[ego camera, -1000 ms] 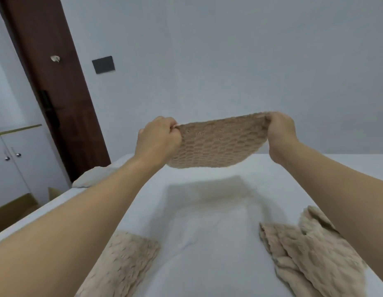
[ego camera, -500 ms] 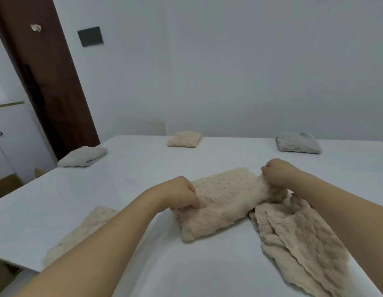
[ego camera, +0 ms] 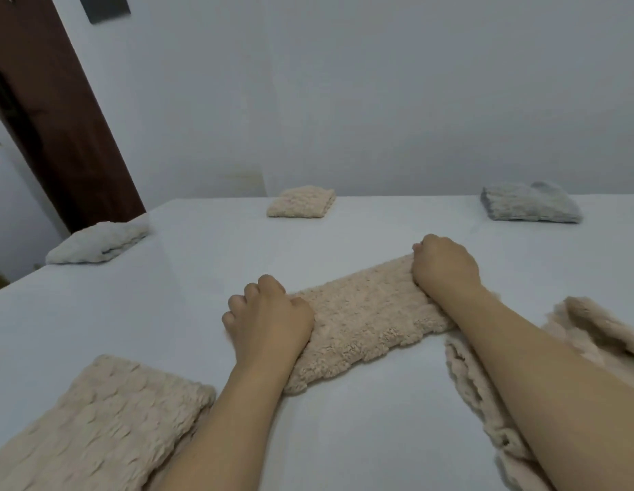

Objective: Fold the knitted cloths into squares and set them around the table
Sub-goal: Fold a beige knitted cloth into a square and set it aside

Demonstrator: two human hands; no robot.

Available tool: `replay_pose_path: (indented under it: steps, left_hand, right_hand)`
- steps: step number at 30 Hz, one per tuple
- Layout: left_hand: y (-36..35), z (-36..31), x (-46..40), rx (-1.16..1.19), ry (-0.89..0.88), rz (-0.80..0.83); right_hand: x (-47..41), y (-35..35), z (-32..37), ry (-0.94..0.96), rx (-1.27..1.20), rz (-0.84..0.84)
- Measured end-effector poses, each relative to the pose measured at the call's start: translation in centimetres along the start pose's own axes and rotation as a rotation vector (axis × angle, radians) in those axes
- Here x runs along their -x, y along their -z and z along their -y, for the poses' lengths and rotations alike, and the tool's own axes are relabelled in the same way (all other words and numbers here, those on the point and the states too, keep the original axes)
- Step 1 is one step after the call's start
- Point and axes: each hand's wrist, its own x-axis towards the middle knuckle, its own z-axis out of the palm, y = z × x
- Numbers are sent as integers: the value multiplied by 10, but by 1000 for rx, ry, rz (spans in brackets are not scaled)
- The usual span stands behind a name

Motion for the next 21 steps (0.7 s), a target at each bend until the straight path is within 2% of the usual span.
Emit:
replay_pose_path:
  steps: [5, 9, 12, 15, 17, 21]
  left_hand:
    - [-3, 2, -2, 3, -99, -52]
    - [3, 6, -4, 70, -169, -98]
    - [6, 6, -5, 172, -144, -117]
    - [8, 5, -5, 291, -98, -86]
    - [6, 4, -6, 253, -100, -45]
    - [5, 3, -8, 207, -46, 83]
  right_hand:
    - [-7, -4, 0, -44, 145, 7]
    - [-10, -2, -1, -47, 113, 21]
    - [-6, 1, -1, -69, 60, 44]
    - [-4, 4, 4, -143, 9, 81]
    - [-5, 7, 6, -192, -23, 123]
    - [-5, 9, 5, -121, -13, 148]
